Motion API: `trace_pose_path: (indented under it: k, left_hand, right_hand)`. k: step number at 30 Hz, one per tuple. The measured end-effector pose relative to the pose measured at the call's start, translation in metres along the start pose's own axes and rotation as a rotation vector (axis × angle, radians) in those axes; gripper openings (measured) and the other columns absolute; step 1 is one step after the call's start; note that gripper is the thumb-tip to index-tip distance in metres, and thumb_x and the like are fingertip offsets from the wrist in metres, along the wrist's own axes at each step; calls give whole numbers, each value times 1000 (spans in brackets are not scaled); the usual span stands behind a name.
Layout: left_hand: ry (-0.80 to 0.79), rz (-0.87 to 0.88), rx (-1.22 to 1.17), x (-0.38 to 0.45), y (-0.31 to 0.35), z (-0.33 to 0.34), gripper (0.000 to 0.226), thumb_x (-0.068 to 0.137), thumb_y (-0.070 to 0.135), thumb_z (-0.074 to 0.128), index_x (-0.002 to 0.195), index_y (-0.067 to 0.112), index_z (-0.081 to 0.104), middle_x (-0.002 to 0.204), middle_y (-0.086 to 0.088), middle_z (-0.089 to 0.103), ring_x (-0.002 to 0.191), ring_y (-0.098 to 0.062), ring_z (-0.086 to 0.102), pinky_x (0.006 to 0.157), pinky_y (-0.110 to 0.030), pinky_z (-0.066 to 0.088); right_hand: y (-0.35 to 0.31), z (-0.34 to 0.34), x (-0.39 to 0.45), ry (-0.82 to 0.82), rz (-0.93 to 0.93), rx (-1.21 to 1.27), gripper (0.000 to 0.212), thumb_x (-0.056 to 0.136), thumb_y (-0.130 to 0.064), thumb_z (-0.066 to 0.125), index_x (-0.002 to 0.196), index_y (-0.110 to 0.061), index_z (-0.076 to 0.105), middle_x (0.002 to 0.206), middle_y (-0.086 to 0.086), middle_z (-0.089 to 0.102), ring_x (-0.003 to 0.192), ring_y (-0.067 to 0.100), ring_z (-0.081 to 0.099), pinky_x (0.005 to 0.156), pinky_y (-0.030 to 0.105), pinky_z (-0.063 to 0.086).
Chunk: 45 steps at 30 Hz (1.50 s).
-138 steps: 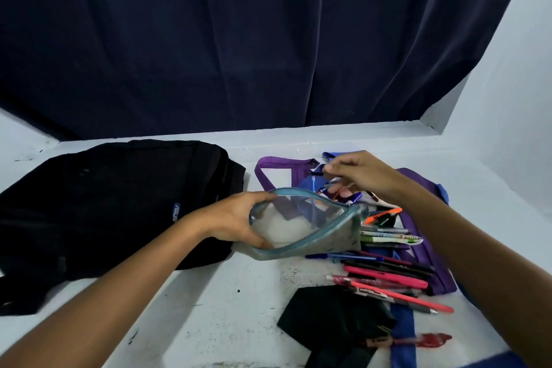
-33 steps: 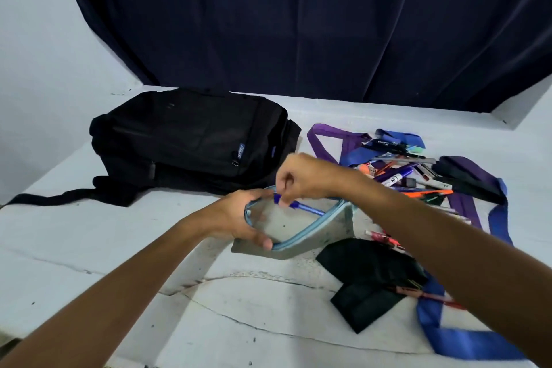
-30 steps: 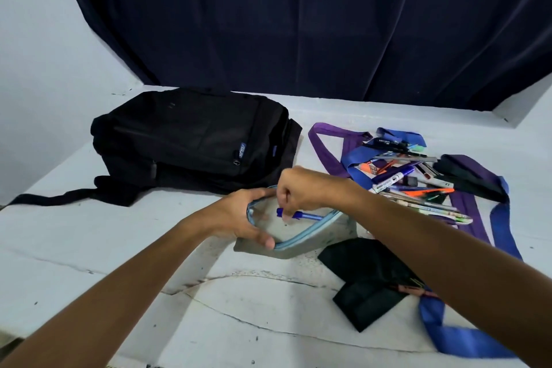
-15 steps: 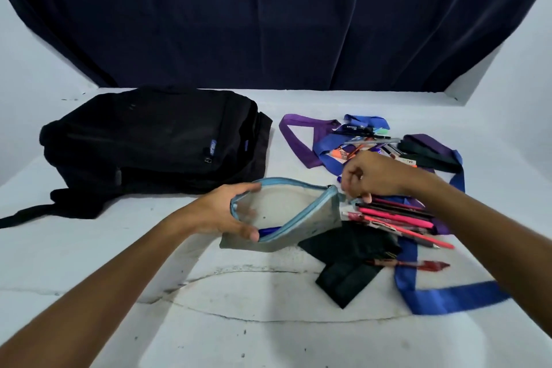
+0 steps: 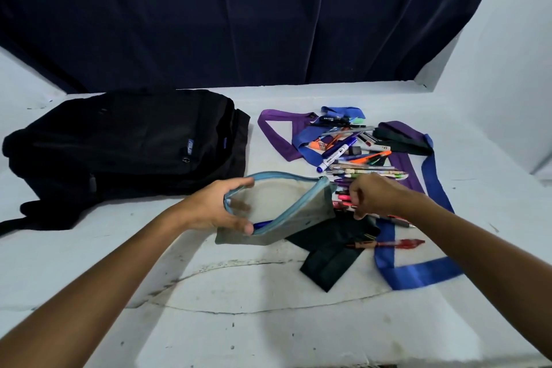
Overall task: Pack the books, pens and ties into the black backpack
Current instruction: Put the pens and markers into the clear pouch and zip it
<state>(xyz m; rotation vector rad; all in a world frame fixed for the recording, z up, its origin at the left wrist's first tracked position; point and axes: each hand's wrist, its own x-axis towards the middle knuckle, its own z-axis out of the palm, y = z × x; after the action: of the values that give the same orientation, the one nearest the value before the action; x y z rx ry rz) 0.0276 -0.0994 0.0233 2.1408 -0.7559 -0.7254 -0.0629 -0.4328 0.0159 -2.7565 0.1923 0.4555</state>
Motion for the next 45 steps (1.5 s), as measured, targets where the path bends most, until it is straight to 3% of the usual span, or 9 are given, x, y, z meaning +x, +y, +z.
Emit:
trace_pose_path:
  k: [6, 9, 19, 24, 29, 33, 36, 41, 45]
  left_hand:
    - [-20, 4, -13, 0, 3, 0, 143, 27, 69, 89, 150, 24, 35, 147, 14, 43, 112, -1, 63, 98, -27, 51]
    - [-34, 2, -22, 0, 3, 0, 141, 29, 68, 90, 150, 24, 34, 147, 14, 42, 110, 0, 63, 92, -21, 53]
    - [-16, -9, -37, -2, 5, 3, 142, 28, 66, 91, 151, 25, 33, 148, 17, 41, 111, 1, 63, 104, -32, 48]
    - [2, -29, 10, -4, 3, 4, 138, 29, 67, 91, 150, 32, 34, 149, 24, 40, 127, -3, 52, 110, -37, 42]
    - [-4, -11, -26, -4, 4, 4, 134, 30, 65, 91, 149, 30, 38, 147, 19, 44, 122, -6, 57, 106, -37, 47]
    - [-8, 0, -49, -3, 5, 4, 136, 29, 65, 91, 149, 29, 38, 146, 18, 46, 118, -6, 60, 102, -34, 50]
    - [-15, 1, -47, -1, 3, 4, 137, 31, 60, 93, 151, 26, 36, 148, 17, 44, 115, -6, 63, 101, -33, 50]
    - [-29, -19, -29, 1, 5, 1, 145, 25, 66, 90, 151, 23, 33, 149, 16, 41, 113, 0, 62, 100, -27, 49]
    - [-39, -39, -29, 5, 3, -2, 146, 20, 71, 89, 149, 25, 37, 147, 16, 43, 115, -3, 61, 106, -33, 46]
  right_hand:
    - [2, -25, 0, 56, -83, 171, 22, 70, -4, 83, 64, -12, 63, 59, -9, 62, 49, -5, 55, 57, 17, 39]
    - [-4, -56, -5, 101, -131, 346, 18, 70, -9, 84, 70, -4, 67, 55, -7, 62, 50, 5, 54, 58, 22, 45]
    - [-99, -124, -11, 310, -355, 814, 15, 76, -11, 79, 72, -9, 65, 52, -5, 62, 44, 7, 45, 46, 18, 33]
    - [-145, -89, 8, 132, -479, 570, 23, 73, -8, 82, 80, 8, 67, 57, 3, 62, 48, 11, 45, 48, 20, 36]
    - [-159, -43, 35, -86, -411, 30, 16, 69, -15, 86, 69, -12, 70, 54, -17, 60, 55, -4, 54, 52, 13, 40]
    - [-159, -20, 40, -165, -334, -128, 14, 68, -15, 85, 73, -14, 72, 77, 5, 71, 64, 16, 63, 54, 24, 47]
    - [-154, -27, 28, -115, -365, -38, 16, 74, -16, 82, 85, -11, 72, 67, 1, 67, 44, 11, 54, 48, 21, 44]
    - [-119, -74, -11, 45, -401, 313, 8, 82, -10, 74, 76, -5, 69, 51, -7, 60, 43, 8, 50, 49, 25, 44]
    - [-72, -80, -29, -223, -279, 125, 8, 80, -8, 73, 73, -10, 72, 60, -2, 68, 47, 10, 54, 54, 22, 44]
